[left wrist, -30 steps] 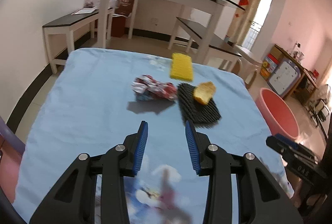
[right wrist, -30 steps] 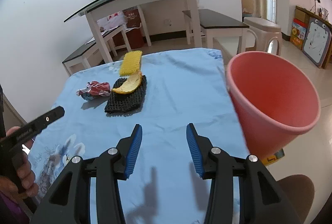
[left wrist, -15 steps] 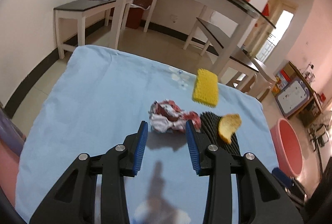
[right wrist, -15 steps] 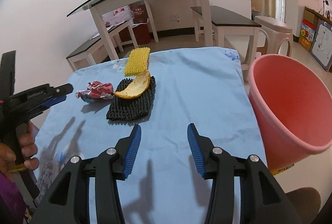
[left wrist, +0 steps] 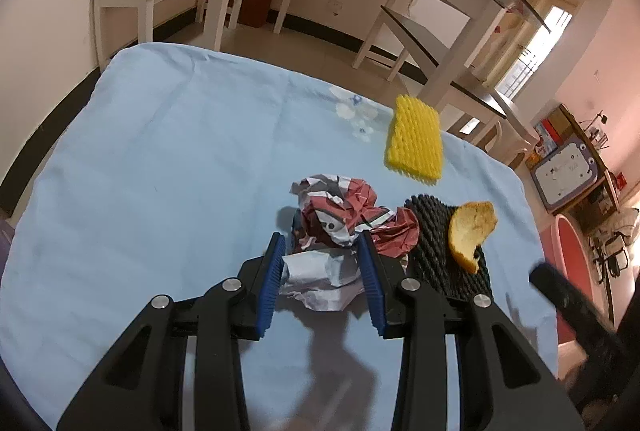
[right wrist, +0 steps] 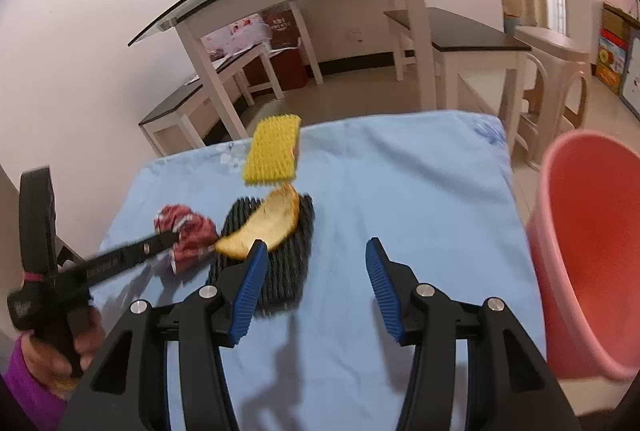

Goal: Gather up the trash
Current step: 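Grasp the red wrapper with the left tool while the right tool grasps the orange peel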

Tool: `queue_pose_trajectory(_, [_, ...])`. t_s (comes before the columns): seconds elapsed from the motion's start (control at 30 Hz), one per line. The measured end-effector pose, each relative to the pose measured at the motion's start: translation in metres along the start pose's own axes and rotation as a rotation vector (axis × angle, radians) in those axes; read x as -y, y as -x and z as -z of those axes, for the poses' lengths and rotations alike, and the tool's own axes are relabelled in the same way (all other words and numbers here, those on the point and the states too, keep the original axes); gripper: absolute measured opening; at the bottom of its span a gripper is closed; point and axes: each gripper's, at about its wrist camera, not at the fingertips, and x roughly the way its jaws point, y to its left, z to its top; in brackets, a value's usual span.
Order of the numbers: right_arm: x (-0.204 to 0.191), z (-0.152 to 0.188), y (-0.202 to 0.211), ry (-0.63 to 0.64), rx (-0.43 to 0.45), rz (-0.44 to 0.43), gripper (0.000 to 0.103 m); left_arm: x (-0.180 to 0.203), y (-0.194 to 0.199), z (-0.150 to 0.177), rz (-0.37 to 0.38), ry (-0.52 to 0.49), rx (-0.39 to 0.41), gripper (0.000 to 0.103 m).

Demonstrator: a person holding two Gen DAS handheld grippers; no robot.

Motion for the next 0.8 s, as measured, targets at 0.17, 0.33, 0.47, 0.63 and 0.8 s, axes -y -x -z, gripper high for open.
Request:
queue_pose_trajectory(0.17, [-0.004, -0.015, -0.023, 0.043, -0.006, -0.022, 0.052, -0.001, 0.001, 0.007, 0.009, -0.017, -0.012, 0.032])
queue_pose_trajectory(0.33, [-0.007, -0.023, -0.046, 0.058, -0.033, -0.044, 0.053, -0.002, 0.006, 0.012, 0.014, -0.024, -0.013, 0.015])
queue_pose_trajectory(0.47, [-0.013, -0.026, -0.061, 0.075, -0.057, -0.068, 0.020, 0.002, 0.013, 0.011, 0.013, -0.048, 0.012, 0.014])
queue_pose_trajectory(0.63, [-0.019, -0.026, -0.060, 0.067, -0.063, -0.081, 0.004, 0.007, 0.023, 0.012, 0.018, -0.053, 0.036, 0.014])
queue_pose_trajectory(0.8, [-0.024, -0.022, -0.032, 0.054, -0.028, -0.084, 0.004, 0.010, 0.038, 0.016, 0.022, -0.054, 0.061, 0.014])
